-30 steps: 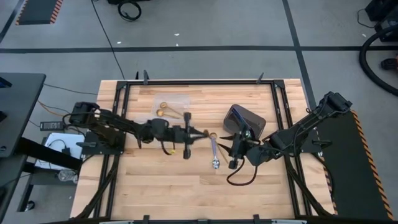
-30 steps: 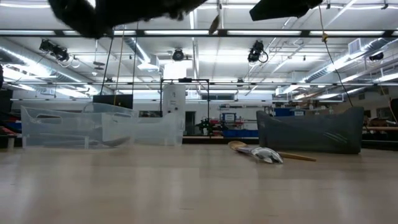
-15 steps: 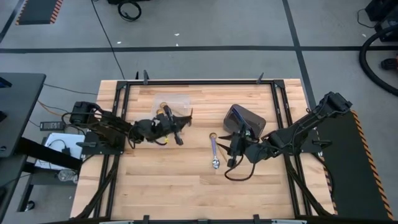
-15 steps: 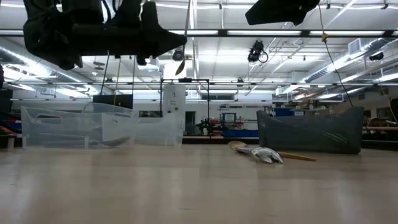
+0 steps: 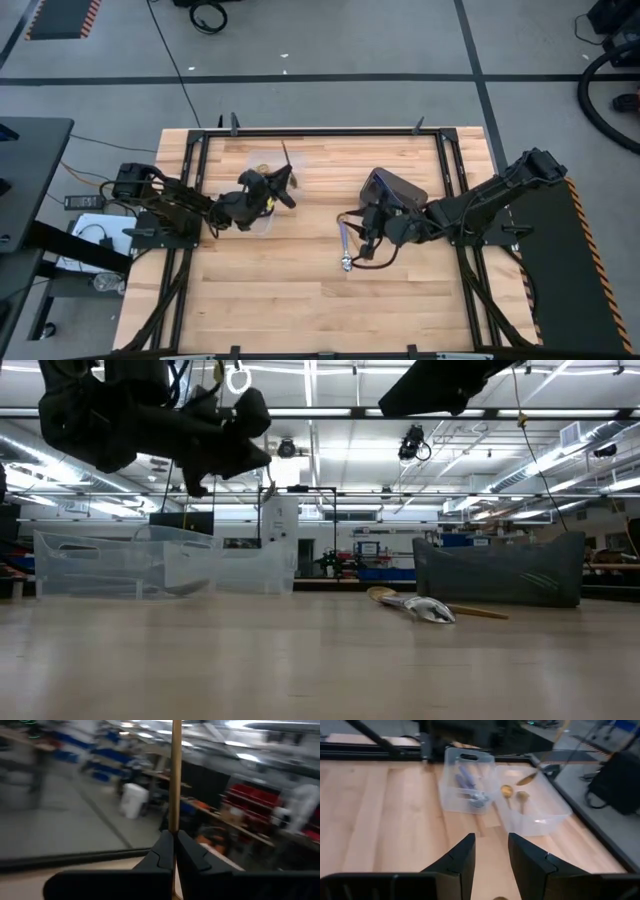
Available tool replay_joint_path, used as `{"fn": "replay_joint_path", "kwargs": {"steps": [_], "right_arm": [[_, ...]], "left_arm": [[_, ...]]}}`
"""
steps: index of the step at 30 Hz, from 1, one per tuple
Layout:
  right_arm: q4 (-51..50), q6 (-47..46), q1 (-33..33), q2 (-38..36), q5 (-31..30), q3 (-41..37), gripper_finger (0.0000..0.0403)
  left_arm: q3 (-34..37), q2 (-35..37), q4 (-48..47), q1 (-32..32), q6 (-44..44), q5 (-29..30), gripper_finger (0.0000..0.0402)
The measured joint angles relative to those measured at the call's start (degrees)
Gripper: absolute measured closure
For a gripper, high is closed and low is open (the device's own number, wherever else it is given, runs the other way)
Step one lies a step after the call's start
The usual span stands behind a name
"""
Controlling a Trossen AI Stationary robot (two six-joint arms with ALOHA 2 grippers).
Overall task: Sort silverware by color (type)
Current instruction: Put the gold spoon into the top transparent bin
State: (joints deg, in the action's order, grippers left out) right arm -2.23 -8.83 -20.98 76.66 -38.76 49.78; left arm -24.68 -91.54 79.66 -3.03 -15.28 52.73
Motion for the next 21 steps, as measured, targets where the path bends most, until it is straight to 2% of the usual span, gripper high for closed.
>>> {"fn": "replay_joint_path", "kwargs": {"steps": [5,7,9,14,21], "right_arm": [[0.1,0.0,0.5,0.0,5.0,0.0,0.0277],[0.0,0.0,0.2,0.0,7.1,0.0,0.0277],[0.1,1.1,-0.1,0.0,8.8,0.0,0.0277],[0.1,4.7,-1.5,0.0,9.7,0.0,0.0277],[0.0,6.0,-3.0,0.0,10.4,0.0,0.0278]], "left_arm": [[0.0,-0.1,-9.8,-0.1,-10.7,10.9,0.0392],[0.0,-0.1,-15.2,0.2,-17.1,13.2,0.0392],[0.0,-0.1,-18.1,0.6,-19.7,14.8,0.0392],[-0.4,-0.1,-18.9,0.7,-6.3,15.0,0.0392],[-2.2,0.6,-19.1,0.7,23.2,14.8,0.0391]]}}
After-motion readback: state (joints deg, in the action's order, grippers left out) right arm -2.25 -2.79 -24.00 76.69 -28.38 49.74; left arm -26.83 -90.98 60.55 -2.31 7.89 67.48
